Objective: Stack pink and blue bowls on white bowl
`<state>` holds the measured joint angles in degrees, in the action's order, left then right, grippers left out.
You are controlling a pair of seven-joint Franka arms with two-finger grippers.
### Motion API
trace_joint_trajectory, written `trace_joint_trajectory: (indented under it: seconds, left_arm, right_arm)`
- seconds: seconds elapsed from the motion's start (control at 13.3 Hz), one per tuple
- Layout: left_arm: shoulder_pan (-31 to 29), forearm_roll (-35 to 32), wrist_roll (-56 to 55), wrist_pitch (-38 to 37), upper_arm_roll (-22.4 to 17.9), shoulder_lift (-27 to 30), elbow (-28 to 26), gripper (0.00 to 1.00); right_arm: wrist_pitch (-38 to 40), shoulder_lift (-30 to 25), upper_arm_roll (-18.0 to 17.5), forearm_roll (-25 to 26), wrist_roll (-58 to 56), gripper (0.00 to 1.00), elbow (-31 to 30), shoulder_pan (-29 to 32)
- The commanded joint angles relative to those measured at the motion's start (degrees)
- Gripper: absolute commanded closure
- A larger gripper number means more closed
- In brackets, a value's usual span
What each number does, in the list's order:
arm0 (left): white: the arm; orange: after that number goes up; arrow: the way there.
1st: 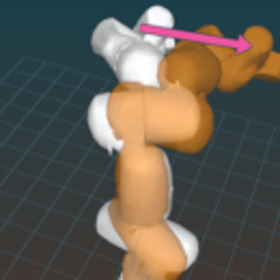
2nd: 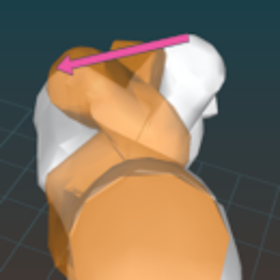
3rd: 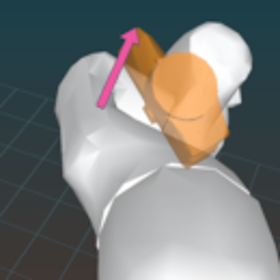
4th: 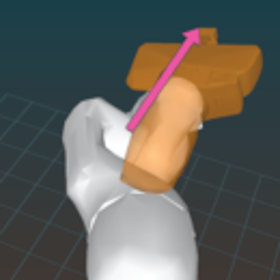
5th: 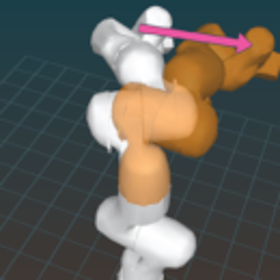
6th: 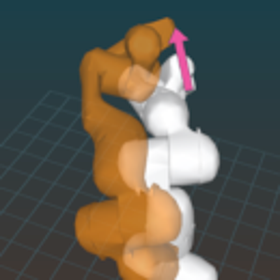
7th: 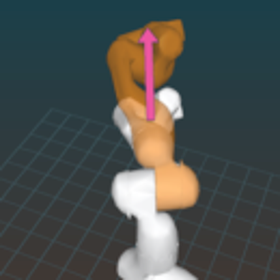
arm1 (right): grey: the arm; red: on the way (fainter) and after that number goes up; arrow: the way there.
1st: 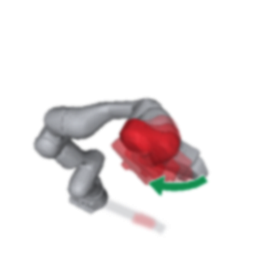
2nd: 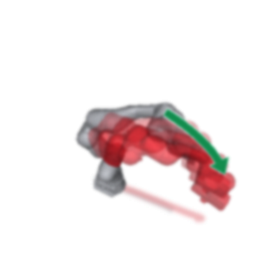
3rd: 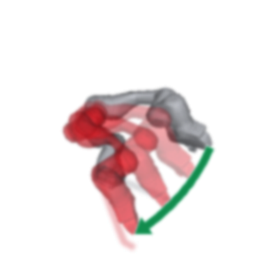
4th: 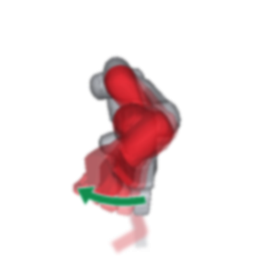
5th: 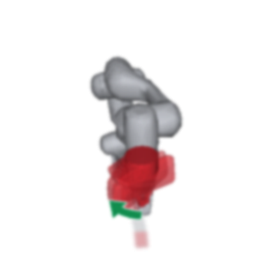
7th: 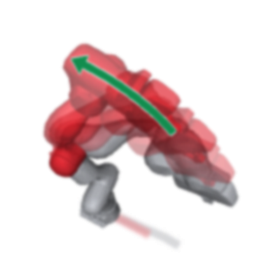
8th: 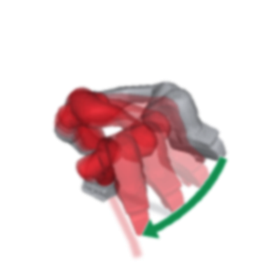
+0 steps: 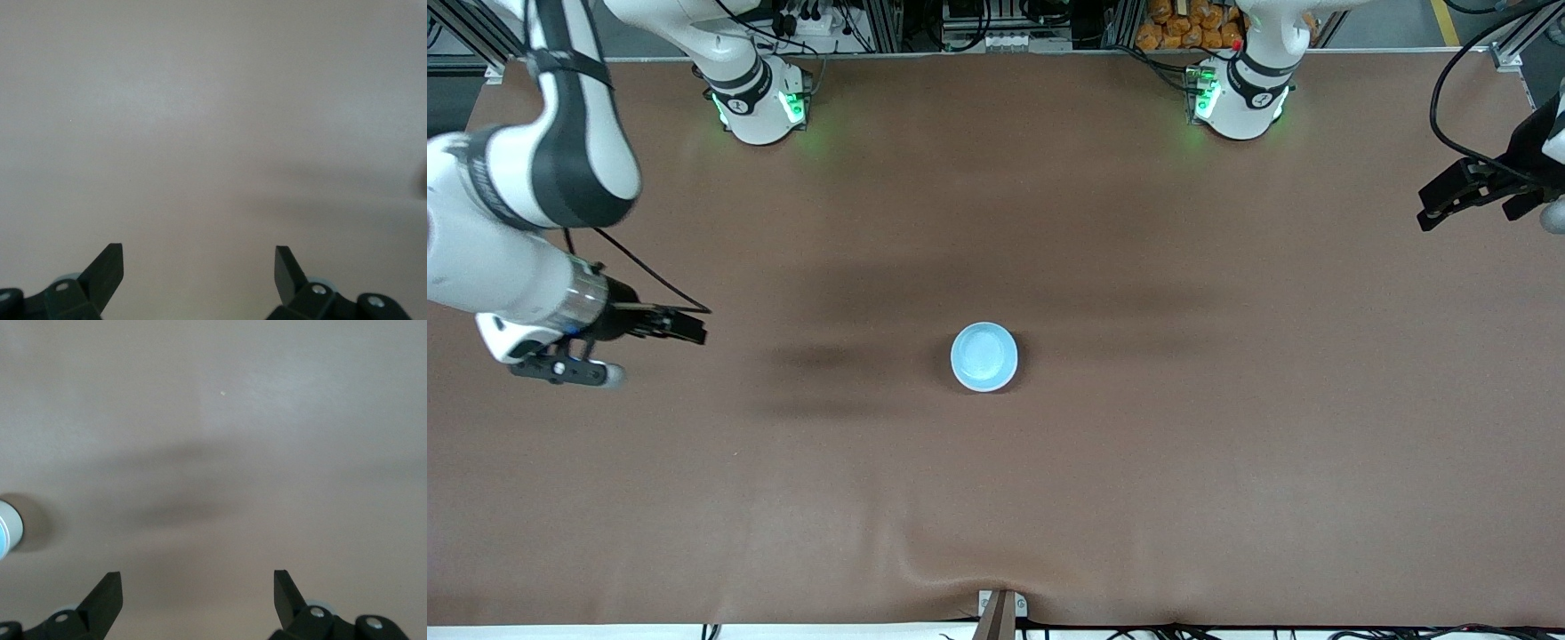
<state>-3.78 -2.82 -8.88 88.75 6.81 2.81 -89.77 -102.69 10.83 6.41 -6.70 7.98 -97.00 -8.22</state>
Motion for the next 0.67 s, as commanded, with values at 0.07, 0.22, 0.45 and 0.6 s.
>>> trace_joint_trajectory:
  seconds: [0.07, 0.22, 0.45, 0.6]
  left_arm:
    - [0.2, 0.9, 0.7, -0.1, -0.2, 0.1, 0.1, 0.00]
    - [0.1, 0.9, 0.7, -0.1, -0.2, 0.1, 0.4, 0.00]
    - [0.2, 2.6, 0.4, 0.1, -0.3, 0.0, 0.3, 0.00]
    - [0.1, 2.5, 0.4, 0.1, -0.3, 0.0, 0.1, 0.00]
  right_arm:
    - [3.2, -8.7, -1.0, 2.1, -7.5, 0.00, -4.6, 5.6]
    - [6.1, -11.6, -1.0, 2.1, -11.4, 0.00, -4.6, 8.6]
    - [11.0, -16.1, -1.1, 3.2, -12.2, 0.00, -4.1, 11.6]
    - [14.1, -16.4, -1.6, 3.3, -11.2, 0.00, -2.4, 12.0]
